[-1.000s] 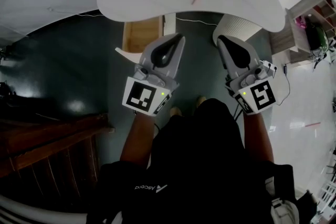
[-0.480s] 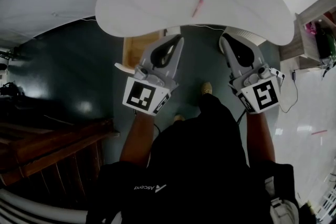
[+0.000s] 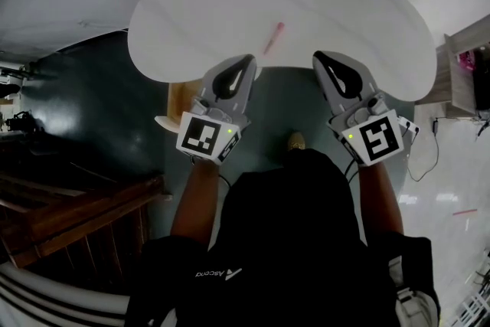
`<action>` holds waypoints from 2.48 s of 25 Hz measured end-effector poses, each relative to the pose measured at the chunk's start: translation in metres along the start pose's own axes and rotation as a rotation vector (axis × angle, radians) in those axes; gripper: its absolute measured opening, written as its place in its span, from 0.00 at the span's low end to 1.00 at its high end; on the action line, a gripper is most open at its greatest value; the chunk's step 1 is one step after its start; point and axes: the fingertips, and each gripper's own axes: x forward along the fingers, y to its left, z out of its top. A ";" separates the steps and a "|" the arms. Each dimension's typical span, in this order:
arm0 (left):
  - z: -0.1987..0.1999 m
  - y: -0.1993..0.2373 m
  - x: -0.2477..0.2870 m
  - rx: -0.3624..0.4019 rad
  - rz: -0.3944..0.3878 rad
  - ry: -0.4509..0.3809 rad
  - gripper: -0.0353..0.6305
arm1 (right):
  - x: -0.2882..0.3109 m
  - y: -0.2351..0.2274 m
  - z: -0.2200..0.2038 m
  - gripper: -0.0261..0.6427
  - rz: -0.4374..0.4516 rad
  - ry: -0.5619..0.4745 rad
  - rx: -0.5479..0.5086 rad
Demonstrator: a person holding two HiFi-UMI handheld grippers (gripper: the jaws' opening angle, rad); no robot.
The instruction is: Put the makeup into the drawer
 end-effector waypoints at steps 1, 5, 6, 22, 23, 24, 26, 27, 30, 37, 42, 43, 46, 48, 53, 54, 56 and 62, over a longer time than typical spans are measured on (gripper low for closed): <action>-0.003 0.002 0.010 0.004 0.004 0.014 0.07 | 0.003 -0.008 -0.003 0.04 0.012 0.003 0.003; -0.020 0.010 0.044 0.016 0.015 0.064 0.07 | 0.014 -0.034 -0.014 0.04 0.048 0.019 0.014; -0.025 0.012 0.051 0.019 0.017 0.083 0.07 | 0.016 -0.038 -0.017 0.04 0.052 0.021 0.020; -0.149 0.036 0.144 -0.046 -0.064 0.515 0.17 | 0.042 -0.086 -0.051 0.04 0.005 0.057 0.086; -0.157 0.037 0.145 -0.046 -0.066 0.540 0.18 | 0.043 -0.088 -0.053 0.04 0.000 0.058 0.092; -0.165 0.038 0.147 -0.048 -0.068 0.565 0.19 | 0.043 -0.089 -0.055 0.04 -0.005 0.060 0.099; -0.177 0.039 0.151 -0.049 -0.070 0.609 0.21 | 0.044 -0.091 -0.060 0.04 -0.012 0.062 0.111; -0.183 0.039 0.153 -0.047 -0.069 0.628 0.22 | 0.044 -0.093 -0.062 0.04 -0.015 0.063 0.116; -0.199 0.043 0.159 -0.051 -0.059 0.676 0.24 | 0.045 -0.096 -0.069 0.04 -0.023 0.070 0.126; -0.233 0.045 0.163 -0.064 -0.060 0.811 0.24 | 0.043 -0.105 -0.080 0.04 -0.042 0.078 0.148; -0.249 0.044 0.161 -0.097 -0.062 0.864 0.24 | 0.038 -0.109 -0.088 0.04 -0.053 0.092 0.163; -0.251 0.044 0.160 -0.099 -0.060 0.870 0.23 | 0.037 -0.109 -0.089 0.04 -0.056 0.095 0.165; -0.251 0.046 0.158 -0.102 -0.047 0.871 0.18 | 0.035 -0.108 -0.091 0.04 -0.060 0.098 0.167; -0.250 0.048 0.158 -0.103 -0.040 0.868 0.15 | 0.034 -0.108 -0.092 0.04 -0.061 0.098 0.167; -0.251 0.049 0.160 -0.090 -0.033 0.857 0.14 | 0.032 -0.107 -0.093 0.04 -0.059 0.101 0.169; -0.251 0.049 0.160 -0.088 -0.031 0.852 0.13 | 0.032 -0.107 -0.093 0.04 -0.059 0.101 0.171; -0.246 0.047 0.159 -0.086 -0.024 0.828 0.13 | 0.031 -0.105 -0.093 0.04 -0.057 0.100 0.175; -0.202 0.044 0.155 -0.092 0.017 0.652 0.13 | 0.030 -0.100 -0.086 0.04 -0.032 0.080 0.179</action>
